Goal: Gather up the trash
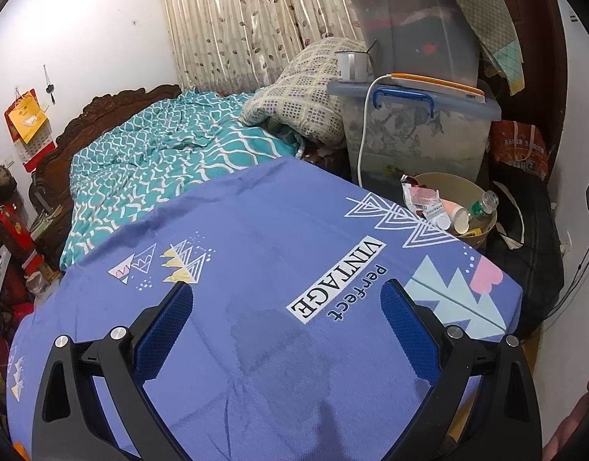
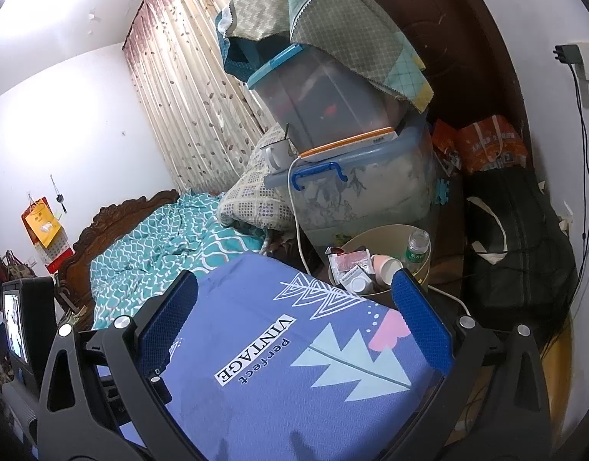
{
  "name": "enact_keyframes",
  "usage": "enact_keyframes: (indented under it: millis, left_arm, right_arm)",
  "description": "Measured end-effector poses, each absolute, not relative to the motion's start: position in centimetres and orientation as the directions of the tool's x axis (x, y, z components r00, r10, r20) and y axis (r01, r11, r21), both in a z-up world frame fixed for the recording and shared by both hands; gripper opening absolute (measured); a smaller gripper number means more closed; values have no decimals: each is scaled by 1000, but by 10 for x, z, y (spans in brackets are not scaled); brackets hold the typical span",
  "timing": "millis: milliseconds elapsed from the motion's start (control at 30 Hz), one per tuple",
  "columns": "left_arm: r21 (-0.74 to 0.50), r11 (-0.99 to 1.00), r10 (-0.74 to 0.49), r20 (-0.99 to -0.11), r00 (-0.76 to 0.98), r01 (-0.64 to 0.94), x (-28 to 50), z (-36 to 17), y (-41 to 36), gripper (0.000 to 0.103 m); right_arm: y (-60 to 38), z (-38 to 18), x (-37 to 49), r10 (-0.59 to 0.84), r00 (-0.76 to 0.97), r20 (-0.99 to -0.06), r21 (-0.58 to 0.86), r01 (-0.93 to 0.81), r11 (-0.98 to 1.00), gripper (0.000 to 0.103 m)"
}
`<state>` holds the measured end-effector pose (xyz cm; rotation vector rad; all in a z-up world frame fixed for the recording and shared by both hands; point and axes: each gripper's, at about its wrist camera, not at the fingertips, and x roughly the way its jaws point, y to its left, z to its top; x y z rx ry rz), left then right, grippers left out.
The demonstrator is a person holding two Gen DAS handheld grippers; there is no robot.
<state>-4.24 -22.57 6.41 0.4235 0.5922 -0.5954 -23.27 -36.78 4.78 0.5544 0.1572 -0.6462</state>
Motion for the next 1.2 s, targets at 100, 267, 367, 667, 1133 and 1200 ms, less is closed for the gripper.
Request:
enact_keyframes:
  millis: [100,267,367,667,1133,1200]
  left_arm:
    - [199,752,-395,-628,670,629,-42,64,-226,94]
    - [198,750,-394,-634,666,631,-41,63,-226,94]
    - [199,748,-392,-638,663,634,-40,61,-225,94]
    - [203,741,-385,-653,652,640,-40,54,-226,94]
    - [207,723,-381,-677,630,659,-42,46,-231,94]
    - [208,723,-380,-676,631,659,-42,46,-231,94]
  right_arm:
    - [-368,48,-233,-526,792,-310,442,610,658,100]
    - [-367,46,-233,-526,792,-310,441,610,659,100]
    - [-367,46,-233,-525,792,-311,441,610,659,100]
    - [-366,46,-233,-527,791,-310,442,611,657,100]
    - [-366,46,-233,-526,792,-311,440,610,658,100]
    - [-366,46,-234,-527,791,-310,440,611,658,100]
